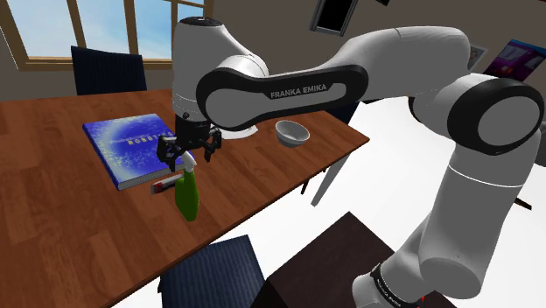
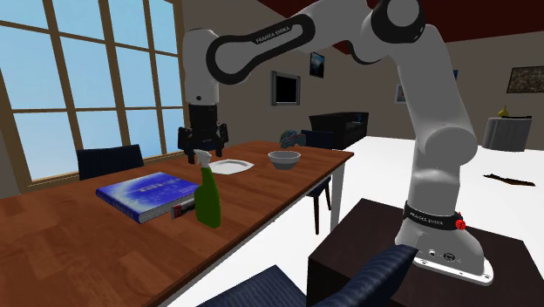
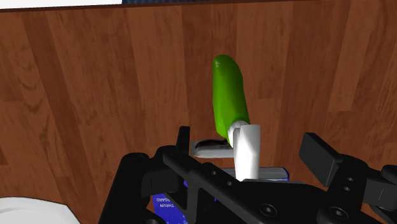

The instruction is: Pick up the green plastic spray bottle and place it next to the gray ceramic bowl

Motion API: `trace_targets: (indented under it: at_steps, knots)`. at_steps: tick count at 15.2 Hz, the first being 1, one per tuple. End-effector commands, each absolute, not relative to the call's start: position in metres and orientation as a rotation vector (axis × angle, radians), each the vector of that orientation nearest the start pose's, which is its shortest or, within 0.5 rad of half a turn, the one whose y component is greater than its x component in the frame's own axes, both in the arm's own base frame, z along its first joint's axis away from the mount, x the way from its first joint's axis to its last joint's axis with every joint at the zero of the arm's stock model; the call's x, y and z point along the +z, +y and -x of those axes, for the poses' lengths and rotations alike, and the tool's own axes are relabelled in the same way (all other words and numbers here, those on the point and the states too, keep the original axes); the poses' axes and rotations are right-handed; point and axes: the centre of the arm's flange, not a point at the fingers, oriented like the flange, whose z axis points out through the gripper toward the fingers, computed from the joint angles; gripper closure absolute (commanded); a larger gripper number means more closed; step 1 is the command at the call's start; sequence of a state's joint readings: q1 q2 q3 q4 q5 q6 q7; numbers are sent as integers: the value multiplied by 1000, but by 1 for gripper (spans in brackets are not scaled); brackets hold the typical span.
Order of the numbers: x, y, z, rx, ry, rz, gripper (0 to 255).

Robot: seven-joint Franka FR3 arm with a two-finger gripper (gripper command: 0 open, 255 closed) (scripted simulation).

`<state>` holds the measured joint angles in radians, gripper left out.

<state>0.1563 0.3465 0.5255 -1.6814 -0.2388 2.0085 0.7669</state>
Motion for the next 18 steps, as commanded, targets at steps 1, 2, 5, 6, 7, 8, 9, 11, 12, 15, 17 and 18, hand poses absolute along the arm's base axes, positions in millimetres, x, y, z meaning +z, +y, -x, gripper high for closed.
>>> trace_targets:
  at_steps: [1,2,5,6,7,8,9,11,12,15,17,18]
  knots:
    - [424,372,-533,-87,24,3154,255]
    - [424,372,-533,-87,24,3154,255]
    - [424,372,-533,-87,24,3154,255]
    - [424,372,-533,-87,24,3154,255]
    - [424,372,-533,-87,24,3154,255]
    - [424,372,-533,-87,24,3154,255]
    - [424,372,-533,-87,24,3154,255]
    - [429,372,-533,-87,24,3154,255]
    - [435,372,-533,-87,24,3154,255]
    - [451,372,-533,-87,24,3154,255]
    - [461,372,-533,-87,24,3154,255]
    - [466,372,-533,-87,24,3154,255]
